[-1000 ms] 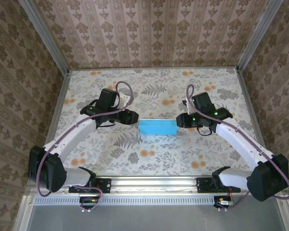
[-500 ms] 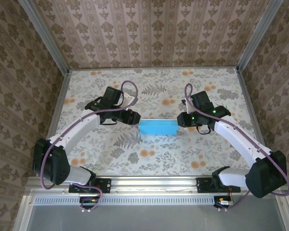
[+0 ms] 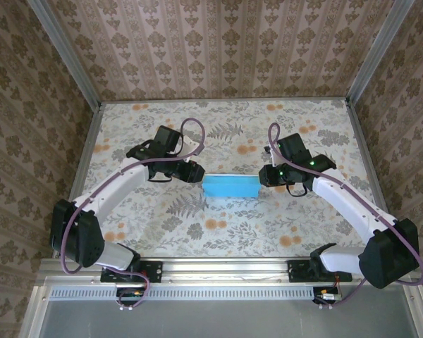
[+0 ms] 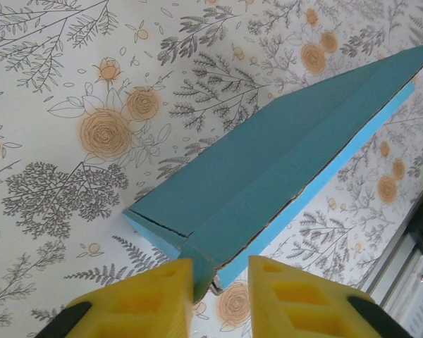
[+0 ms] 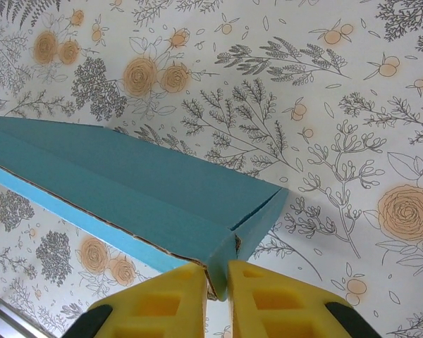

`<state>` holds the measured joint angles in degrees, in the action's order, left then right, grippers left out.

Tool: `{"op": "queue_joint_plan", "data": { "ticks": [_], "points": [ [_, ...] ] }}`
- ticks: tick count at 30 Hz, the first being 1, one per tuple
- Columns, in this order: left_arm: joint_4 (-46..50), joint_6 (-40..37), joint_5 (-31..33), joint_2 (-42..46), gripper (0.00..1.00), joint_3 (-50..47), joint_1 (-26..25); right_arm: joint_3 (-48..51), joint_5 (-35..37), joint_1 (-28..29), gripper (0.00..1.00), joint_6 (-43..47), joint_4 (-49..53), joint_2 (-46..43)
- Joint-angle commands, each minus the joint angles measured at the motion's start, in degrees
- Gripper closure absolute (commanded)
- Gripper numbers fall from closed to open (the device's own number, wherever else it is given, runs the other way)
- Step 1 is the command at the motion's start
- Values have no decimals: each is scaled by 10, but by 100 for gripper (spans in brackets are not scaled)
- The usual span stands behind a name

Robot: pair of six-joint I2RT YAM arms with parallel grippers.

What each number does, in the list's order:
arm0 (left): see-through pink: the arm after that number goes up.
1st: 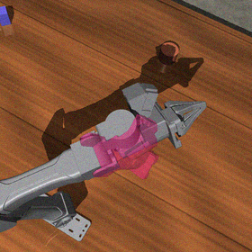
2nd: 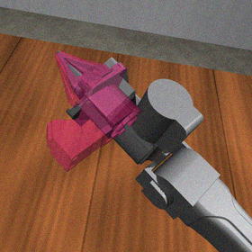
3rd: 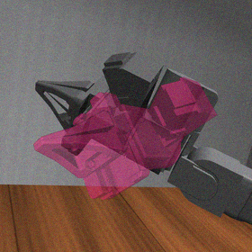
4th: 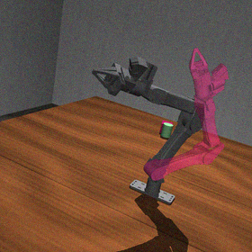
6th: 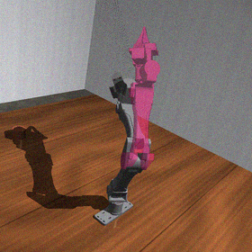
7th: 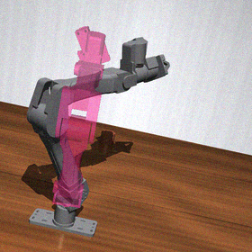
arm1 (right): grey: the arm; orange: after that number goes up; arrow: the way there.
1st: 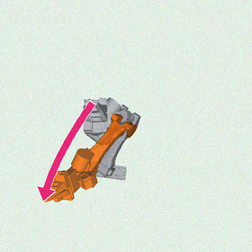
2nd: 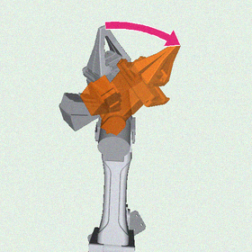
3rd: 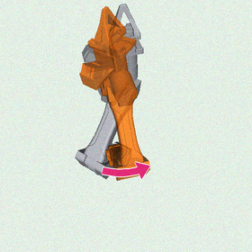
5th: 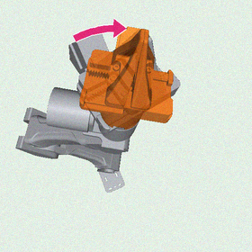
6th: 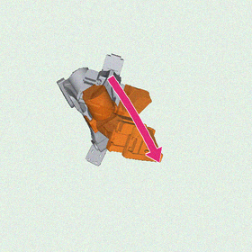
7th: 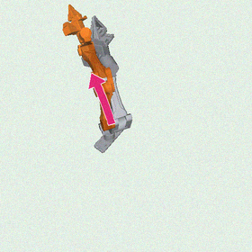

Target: Fold the paper box

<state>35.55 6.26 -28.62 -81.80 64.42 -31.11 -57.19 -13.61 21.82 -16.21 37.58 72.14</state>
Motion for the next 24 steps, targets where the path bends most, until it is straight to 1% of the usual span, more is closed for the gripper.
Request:
{"op": "queue_joint_plan", "data": {
  "ticks": [1, 7, 8, 10, 19, 24],
  "points": [
    [27, -14, 8, -5, 78, 21, -3, -18, 13, 3, 83, 6, 10, 3],
    [35, -7, 14, -17, 80, 27, -3, -19, 13, 4, 85, 6, 13, 3],
    [35, -5, 14, -18, 83, 27, -3, -19, 13, 4, 85, 6, 13, 3],
    [35, 3, 11, -21, 86, 30, -3, -18, 13, 4, 86, 6, 14, 2],
    [19, 51, -3, -29, 95, 30, -3, -19, 11, 8, 91, 4, 12, 4],
    [17, 56, -3, -32, 95, 27, -3, -21, 9, 9, 93, 1, 13, 3]
  ]
}}
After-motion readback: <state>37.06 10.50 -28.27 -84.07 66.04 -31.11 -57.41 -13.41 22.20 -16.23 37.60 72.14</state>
